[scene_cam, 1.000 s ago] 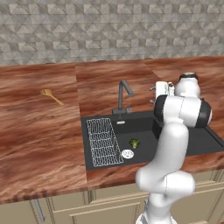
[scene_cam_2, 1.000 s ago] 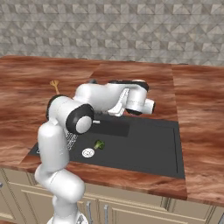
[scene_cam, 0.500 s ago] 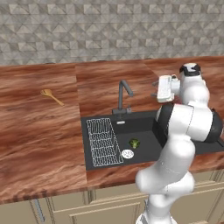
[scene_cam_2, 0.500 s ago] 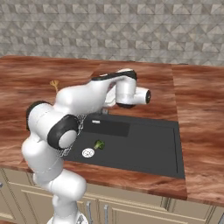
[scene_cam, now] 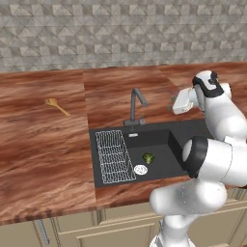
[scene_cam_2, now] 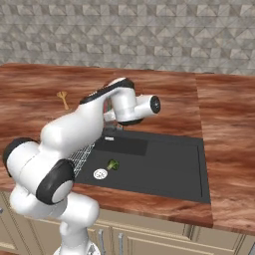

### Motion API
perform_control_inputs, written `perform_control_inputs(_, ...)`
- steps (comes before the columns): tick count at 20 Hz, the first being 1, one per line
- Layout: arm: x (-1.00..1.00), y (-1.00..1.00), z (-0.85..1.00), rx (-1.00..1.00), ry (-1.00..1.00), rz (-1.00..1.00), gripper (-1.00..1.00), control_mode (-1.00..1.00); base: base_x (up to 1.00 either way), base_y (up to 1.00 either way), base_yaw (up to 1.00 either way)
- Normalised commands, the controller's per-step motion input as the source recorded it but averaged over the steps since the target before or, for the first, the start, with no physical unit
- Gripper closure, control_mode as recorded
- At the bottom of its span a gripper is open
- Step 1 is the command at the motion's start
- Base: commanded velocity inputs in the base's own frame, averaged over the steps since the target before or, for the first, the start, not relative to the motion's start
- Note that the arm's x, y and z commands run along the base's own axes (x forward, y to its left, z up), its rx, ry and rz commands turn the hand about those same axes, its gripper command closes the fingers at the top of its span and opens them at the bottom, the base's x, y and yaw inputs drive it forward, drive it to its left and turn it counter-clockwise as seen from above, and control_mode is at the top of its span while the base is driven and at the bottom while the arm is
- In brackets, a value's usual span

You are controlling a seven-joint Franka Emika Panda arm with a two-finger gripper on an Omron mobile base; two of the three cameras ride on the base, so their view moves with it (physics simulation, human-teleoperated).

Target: Turn on the sink faucet. Then move the broccoli from the counter to the sink. Turn off the sink. Move the vegetable from the sink to the pot next to the stove. Finally move the pot to the front right burner.

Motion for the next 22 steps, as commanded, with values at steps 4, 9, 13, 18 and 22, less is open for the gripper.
perform_control_inputs(4, -0.48, 0.27, -0.07, -0.07, 0.29, -0.27, -1.0, -1.0, 0.0, 0.0, 0.0)
perform_control_inputs(9, -0.35, 0.35, -0.22, -0.06, 0.29, -0.3, -1.0, -1.0, 0.0, 0.0, 0.0)
perform_control_inputs(13, -0.29, 0.37, -0.42, -0.05, 0.23, -0.31, -1.0, -1.0, 0.0, 0.0, 0.0)
perform_control_inputs(18, -0.09, 0.3, -0.5, -0.06, 0.28, -0.26, -1.0, -1.0, 0.0, 0.0, 0.0)
perform_control_inputs(22, -0.01, 0.0, -0.59, -0.02, 0.1, -0.16, -1.0, -1.0, 0.0, 0.0, 0.0)
